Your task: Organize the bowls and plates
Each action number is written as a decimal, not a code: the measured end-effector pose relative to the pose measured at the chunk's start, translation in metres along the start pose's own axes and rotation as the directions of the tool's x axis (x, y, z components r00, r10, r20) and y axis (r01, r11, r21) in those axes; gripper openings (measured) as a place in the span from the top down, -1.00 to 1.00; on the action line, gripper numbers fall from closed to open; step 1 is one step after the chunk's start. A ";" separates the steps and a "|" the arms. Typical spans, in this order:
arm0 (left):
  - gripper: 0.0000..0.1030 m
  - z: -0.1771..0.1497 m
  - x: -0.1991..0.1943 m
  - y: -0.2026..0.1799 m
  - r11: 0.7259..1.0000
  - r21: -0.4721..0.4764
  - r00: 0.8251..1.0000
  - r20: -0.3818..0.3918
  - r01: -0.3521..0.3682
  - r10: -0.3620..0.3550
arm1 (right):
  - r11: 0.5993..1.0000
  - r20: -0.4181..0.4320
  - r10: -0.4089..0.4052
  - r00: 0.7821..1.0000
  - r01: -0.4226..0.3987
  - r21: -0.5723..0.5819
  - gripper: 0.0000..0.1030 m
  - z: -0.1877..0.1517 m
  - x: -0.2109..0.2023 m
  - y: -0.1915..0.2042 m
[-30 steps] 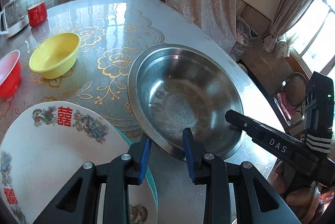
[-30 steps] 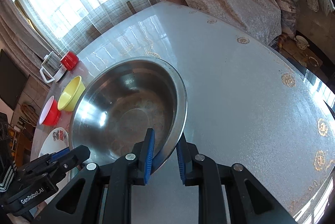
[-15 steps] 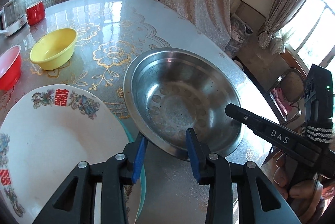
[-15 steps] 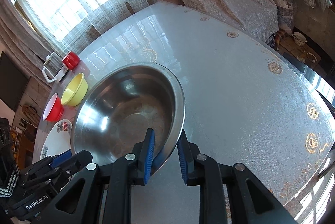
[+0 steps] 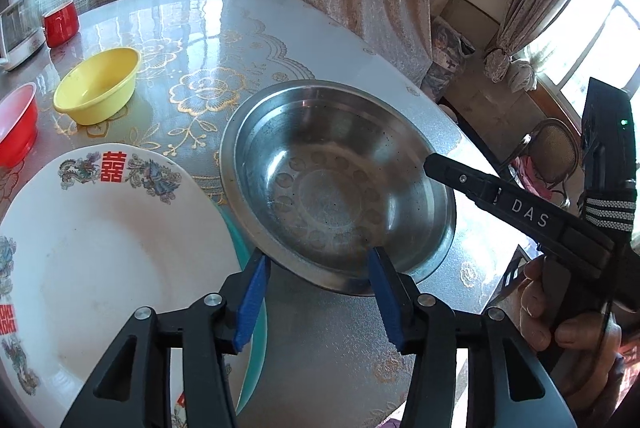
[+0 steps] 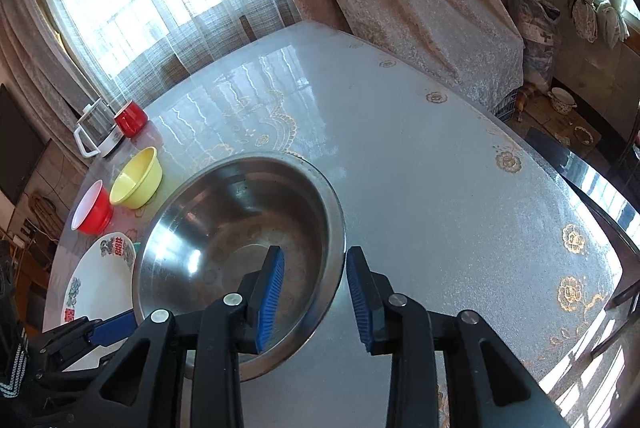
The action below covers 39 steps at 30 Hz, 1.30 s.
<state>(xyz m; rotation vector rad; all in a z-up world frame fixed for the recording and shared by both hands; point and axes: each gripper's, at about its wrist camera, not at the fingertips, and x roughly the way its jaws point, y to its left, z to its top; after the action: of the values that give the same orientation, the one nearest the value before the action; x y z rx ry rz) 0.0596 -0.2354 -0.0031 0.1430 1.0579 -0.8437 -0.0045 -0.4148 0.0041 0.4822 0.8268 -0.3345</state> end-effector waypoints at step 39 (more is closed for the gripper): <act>-0.39 0.012 -0.086 0.062 0.994 -0.105 0.983 0.185 0.015 0.004 | 0.991 0.118 0.073 0.990 -0.059 -0.120 0.25 0.043 -0.011 0.062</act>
<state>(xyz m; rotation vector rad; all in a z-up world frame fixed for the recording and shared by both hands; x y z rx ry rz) 0.0911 -0.1517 0.0556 -0.0280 0.9257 -0.7880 0.0435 -0.3841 0.0550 0.3761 0.7049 -0.2505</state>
